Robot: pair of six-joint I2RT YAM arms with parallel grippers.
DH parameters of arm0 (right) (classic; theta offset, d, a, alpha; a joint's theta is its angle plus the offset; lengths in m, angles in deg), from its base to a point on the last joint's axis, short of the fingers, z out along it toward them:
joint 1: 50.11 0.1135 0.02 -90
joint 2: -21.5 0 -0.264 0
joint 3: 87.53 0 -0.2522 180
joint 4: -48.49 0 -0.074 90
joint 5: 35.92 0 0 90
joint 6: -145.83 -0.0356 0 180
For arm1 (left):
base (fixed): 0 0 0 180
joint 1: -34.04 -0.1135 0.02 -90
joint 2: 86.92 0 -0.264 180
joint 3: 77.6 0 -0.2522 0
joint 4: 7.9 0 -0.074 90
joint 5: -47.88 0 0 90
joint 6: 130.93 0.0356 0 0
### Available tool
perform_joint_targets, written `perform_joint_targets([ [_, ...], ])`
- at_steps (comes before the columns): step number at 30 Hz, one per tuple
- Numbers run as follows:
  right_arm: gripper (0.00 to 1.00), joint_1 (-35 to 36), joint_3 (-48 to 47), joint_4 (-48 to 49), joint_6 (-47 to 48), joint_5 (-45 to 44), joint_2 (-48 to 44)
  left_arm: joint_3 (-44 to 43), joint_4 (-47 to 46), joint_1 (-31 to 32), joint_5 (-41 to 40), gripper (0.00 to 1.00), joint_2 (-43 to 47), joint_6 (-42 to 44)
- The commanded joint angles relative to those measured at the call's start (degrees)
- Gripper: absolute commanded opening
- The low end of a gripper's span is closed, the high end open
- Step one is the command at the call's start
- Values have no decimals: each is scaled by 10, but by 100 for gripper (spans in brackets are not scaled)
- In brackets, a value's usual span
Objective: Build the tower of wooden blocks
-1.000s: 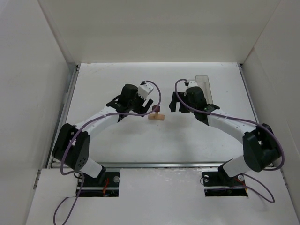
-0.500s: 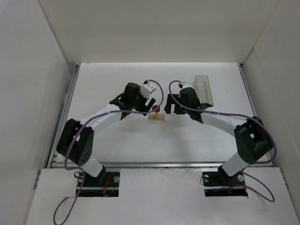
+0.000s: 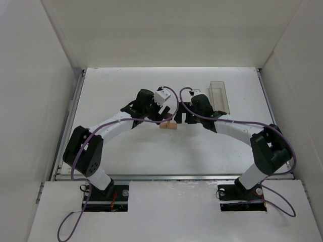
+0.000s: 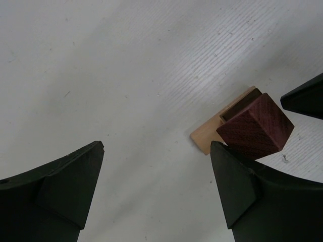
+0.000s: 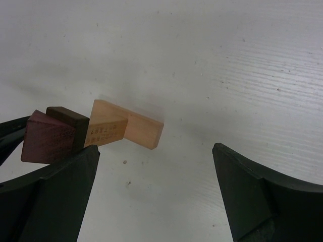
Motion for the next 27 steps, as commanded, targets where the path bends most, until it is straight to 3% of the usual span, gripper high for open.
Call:
perform_joint_targets([
  [1, 100, 4, -24, 13, -12, 11, 0, -27, -19, 1, 5, 84, 1, 2],
  [27, 100, 4, -29, 18, -6, 6, 0, -32, -19, 1, 11, 84, 6, 13],
])
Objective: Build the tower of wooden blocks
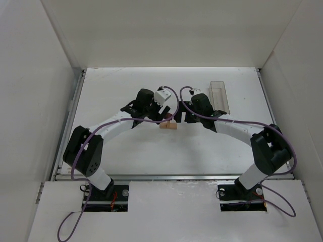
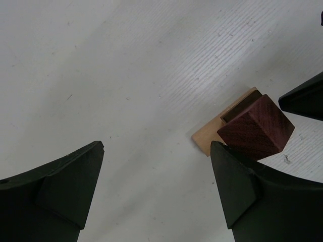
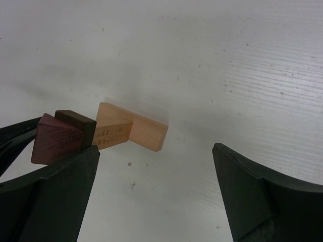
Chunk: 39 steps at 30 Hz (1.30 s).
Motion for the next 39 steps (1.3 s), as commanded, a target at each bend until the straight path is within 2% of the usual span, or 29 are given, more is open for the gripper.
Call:
perform_joint_targets([
  [1, 100, 4, -23, 18, 0, 1, 0, -28, -18, 6, 9, 84, 7, 4],
  [39, 100, 4, -28, 18, 10, 11, 0, -23, -8, 6, 15, 84, 13, 10],
])
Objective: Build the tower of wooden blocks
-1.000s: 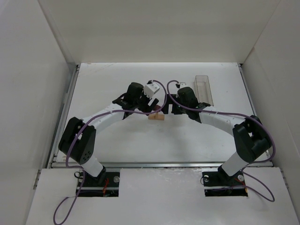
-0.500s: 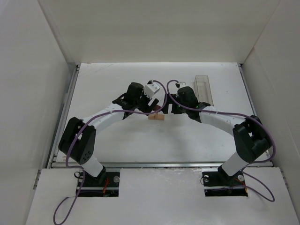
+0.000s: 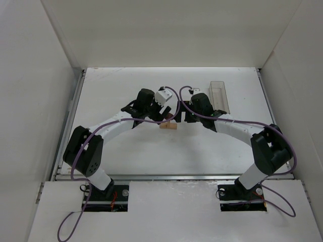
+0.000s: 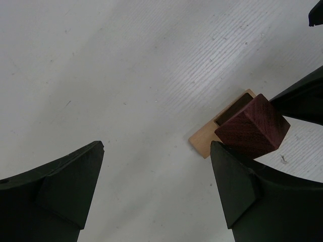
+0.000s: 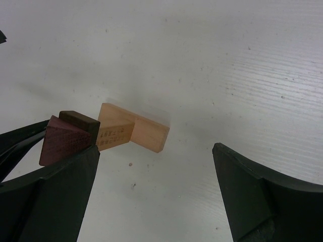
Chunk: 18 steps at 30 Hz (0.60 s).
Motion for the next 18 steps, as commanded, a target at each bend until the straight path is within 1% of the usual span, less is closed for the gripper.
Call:
perform_joint_targets([
  [1, 100, 4, -24, 18, 2, 6, 0, -20, -5, 2, 8, 84, 12, 2],
  [5, 100, 4, -24, 18, 2, 6, 0, -20, -5, 2, 2, 86, 12, 2],
  [7, 100, 4, -24, 18, 2, 6, 0, -20, -5, 2, -11, 89, 12, 2],
  [11, 100, 4, -24, 4, 2, -20, 0, -15, -11, 2, -16, 92, 12, -4],
  [18, 100, -2, -24, -6, -3, -37, -18, -9, -11, 2, -39, 92, 23, -4],
])
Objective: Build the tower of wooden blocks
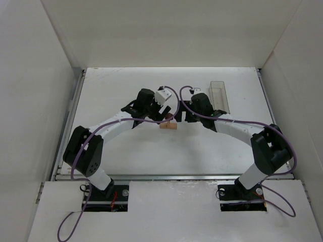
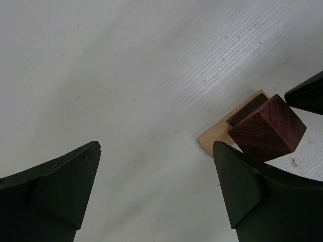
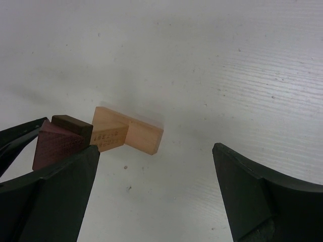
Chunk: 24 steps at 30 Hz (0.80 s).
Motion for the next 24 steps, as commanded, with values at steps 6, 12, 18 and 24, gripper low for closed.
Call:
perform_joint_targets([
  [6, 100, -18, -24, -33, -16, -91, -56, -9, -4, -25, -59, 92, 45, -39],
  [12, 100, -73, -24, -107, -16, -221, -162, -15, 1, -81, -185, 92, 91, -102],
  [18, 100, -134, -45, -154, 17, -449, -269, -10, -40, -161, -400, 100, 156, -130],
  [24, 100, -141, -26, -131, 74, -581, -333, 30, -91, -226, -512, 100, 242, -117],
])
